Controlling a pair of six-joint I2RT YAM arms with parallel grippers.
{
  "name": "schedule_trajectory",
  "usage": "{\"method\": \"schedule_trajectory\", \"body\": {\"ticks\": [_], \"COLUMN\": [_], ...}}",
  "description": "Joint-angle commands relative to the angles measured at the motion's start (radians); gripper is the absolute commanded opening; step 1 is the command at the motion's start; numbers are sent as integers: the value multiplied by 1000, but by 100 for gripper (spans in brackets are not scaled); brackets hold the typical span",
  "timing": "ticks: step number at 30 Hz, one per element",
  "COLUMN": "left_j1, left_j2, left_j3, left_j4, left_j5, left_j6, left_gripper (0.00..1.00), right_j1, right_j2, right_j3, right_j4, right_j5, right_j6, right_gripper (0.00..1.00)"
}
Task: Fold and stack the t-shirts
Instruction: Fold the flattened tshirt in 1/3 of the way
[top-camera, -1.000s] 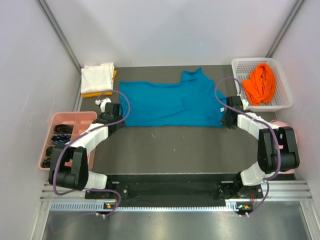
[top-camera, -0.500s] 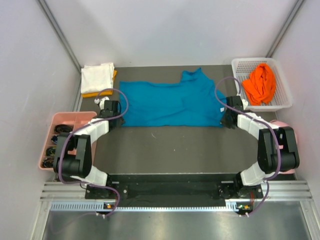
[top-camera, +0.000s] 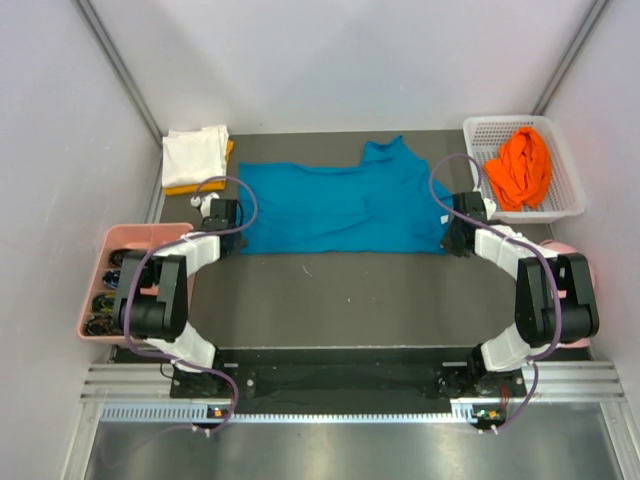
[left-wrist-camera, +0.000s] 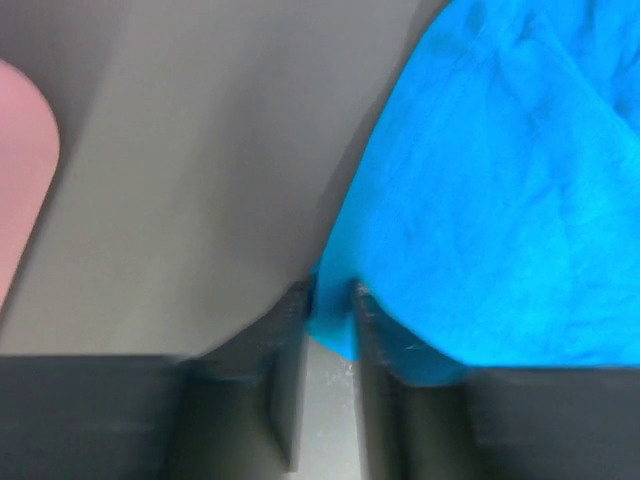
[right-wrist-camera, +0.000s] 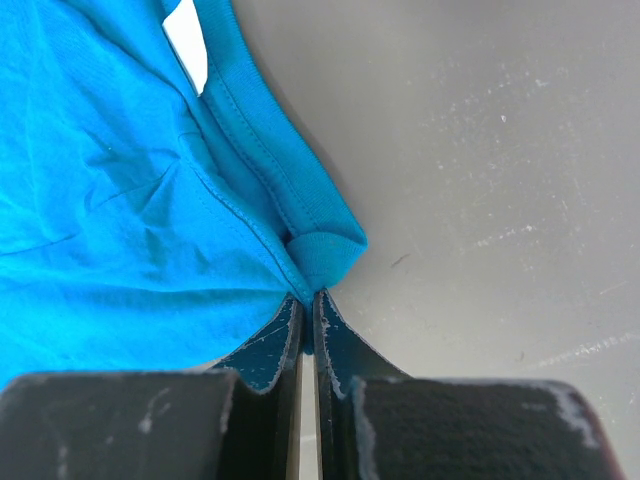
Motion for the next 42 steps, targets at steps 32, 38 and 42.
{"method": "schedule_trajectory", "body": {"ticks": [32, 38, 42], "left_j1": [11, 11, 11], "left_j2": [-399, -555, -649], "left_j3": [-109, -120, -134], "left_j4": [-295, -419, -479], "left_j5": [46, 60, 49], "left_j6": [-57, -60, -69], "left_gripper": [0, 0, 0], "right_j1": [-13, -12, -12], "right_j2": [-542, -619, -645], "right_j3": [-161, -193, -199], "right_j4": [-354, -411, -442], "right_j5": [12, -36, -38], "right_j6": [85, 95, 95], "right_gripper": [0, 0, 0]}}
